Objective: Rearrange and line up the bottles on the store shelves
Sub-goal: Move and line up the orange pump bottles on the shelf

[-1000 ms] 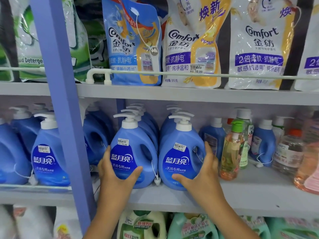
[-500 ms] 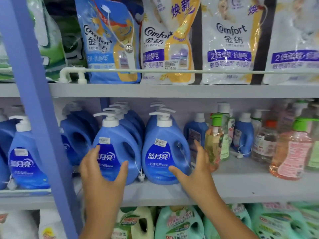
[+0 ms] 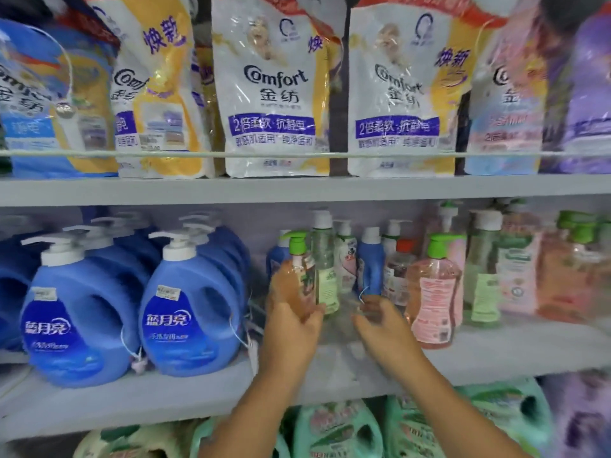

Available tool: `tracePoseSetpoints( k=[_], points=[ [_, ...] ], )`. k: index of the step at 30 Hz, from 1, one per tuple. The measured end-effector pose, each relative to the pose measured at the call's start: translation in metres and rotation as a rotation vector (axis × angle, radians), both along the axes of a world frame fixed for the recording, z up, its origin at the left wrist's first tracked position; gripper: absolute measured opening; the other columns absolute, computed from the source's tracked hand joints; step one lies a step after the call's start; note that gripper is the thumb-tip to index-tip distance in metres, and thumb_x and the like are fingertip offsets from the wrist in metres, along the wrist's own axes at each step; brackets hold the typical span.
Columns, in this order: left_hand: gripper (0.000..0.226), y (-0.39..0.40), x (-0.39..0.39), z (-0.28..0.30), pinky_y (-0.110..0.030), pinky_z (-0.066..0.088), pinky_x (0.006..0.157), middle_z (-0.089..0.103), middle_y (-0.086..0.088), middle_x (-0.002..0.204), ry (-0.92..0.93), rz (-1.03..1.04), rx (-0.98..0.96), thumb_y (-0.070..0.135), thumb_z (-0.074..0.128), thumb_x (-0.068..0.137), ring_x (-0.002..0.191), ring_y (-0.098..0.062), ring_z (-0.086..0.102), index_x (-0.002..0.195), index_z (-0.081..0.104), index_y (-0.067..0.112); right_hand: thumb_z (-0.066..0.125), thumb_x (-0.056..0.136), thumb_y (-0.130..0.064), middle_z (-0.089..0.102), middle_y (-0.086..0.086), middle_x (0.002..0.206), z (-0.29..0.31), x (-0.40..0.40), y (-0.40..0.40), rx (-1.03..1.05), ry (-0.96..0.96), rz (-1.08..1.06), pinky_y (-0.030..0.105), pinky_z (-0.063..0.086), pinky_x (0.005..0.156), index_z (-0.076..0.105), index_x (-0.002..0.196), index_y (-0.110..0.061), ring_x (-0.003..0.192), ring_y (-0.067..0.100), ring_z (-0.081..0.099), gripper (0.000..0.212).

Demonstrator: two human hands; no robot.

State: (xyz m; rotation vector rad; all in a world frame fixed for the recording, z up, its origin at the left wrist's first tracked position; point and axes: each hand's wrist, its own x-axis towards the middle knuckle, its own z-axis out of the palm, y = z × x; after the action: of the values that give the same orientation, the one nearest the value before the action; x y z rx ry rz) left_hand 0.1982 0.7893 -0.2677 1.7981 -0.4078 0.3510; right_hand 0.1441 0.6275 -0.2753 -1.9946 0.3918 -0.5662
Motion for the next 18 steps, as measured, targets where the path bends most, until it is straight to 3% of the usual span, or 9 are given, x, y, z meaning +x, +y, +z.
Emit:
tracePoseSetpoints(
  k=[2,4,6,9,11,12,14,18],
  points=[
    [0.087,-0.004,0.004,0.0,-0.024,0.043,0.086,0.047,0.012,0.134,0.029,0.055,0.045,0.012,0.072,0.088,0.106,-0.009,0.056,0.156,0.021,0.031,0.061,0.093,-0.024,0.061,-0.007,0.096,0.014,0.019,-0.005,-0.021,0.023,0.016,0.027,0.044,0.073,0.057,0.112,-0.027,0.085,0.013,0.06,0.02],
    [0.086,-0.002,0.008,-0.003,-0.026,0.047,0.081,0.055,0.01,0.127,0.018,0.102,0.058,0.008,0.072,0.087,0.1,-0.014,0.062,0.153,0.024,0.036,0.062,0.095,-0.024,0.063,-0.002,0.105,0.028,0.043,-0.006,-0.025,0.013,0.049,0.026,0.044,0.076,0.059,0.119,-0.023,0.09,0.018,0.062,0.025],
    [0.086,0.001,0.011,-0.006,-0.038,0.057,0.083,0.066,0.004,0.126,0.039,0.126,0.087,0.01,0.071,0.084,0.099,-0.02,0.068,0.148,0.024,0.043,0.063,0.096,-0.03,0.065,0.004,0.12,0.043,0.064,-0.003,-0.036,0.036,0.069,0.025,0.045,0.082,0.057,0.132,-0.015,0.107,0.024,0.063,0.039],
    [0.081,0.008,0.006,-0.011,-0.049,0.059,0.089,0.062,0.01,0.132,0.086,0.084,0.07,0.024,0.072,0.081,0.114,-0.019,0.066,0.144,0.029,0.053,0.071,0.091,-0.037,0.064,-0.003,0.102,0.048,0.092,-0.003,0.018,0.014,0.128,0.026,0.047,0.081,0.058,0.118,-0.025,0.104,0.022,0.066,0.032],
    [0.075,0.011,-0.006,-0.008,-0.038,0.059,0.09,0.058,0.013,0.134,0.059,0.054,0.026,0.028,0.075,0.083,0.118,-0.014,0.062,0.141,0.033,0.052,0.076,0.086,-0.042,0.065,-0.009,0.097,0.044,0.102,-0.001,-0.01,-0.014,0.16,0.026,0.049,0.08,0.059,0.115,-0.027,0.101,0.016,0.067,0.037],
    [0.073,0.012,-0.009,-0.008,-0.025,0.059,0.085,0.058,0.013,0.131,0.038,0.037,0.012,0.02,0.075,0.087,0.115,-0.007,0.062,0.139,0.034,0.049,0.077,0.085,-0.045,0.066,-0.011,0.097,0.042,0.104,-0.001,-0.03,-0.02,0.163,0.027,0.05,0.08,0.06,0.117,-0.026,0.097,0.014,0.067,0.041],
    [0.071,0.013,-0.013,-0.007,-0.005,0.052,0.063,0.058,0.013,0.12,0.068,-0.018,-0.058,0.003,0.071,0.09,0.097,0.004,0.063,0.136,0.035,0.042,0.078,0.082,-0.048,0.071,-0.01,0.1,0.039,0.103,-0.001,-0.056,-0.039,0.142,0.031,0.054,0.082,0.064,0.114,-0.027,0.095,0.014,0.069,0.041],
    [0.067,0.011,-0.018,0.004,-0.001,0.045,0.052,0.056,0.02,0.105,0.125,-0.107,-0.103,-0.008,0.069,0.088,0.073,0.023,0.06,0.129,0.038,0.035,0.077,0.083,-0.042,0.07,-0.014,0.107,0.034,0.067,0.001,-0.084,-0.035,0.041,0.024,0.053,0.081,0.064,0.117,-0.031,0.098,0.01,0.067,0.038]
  ],
)
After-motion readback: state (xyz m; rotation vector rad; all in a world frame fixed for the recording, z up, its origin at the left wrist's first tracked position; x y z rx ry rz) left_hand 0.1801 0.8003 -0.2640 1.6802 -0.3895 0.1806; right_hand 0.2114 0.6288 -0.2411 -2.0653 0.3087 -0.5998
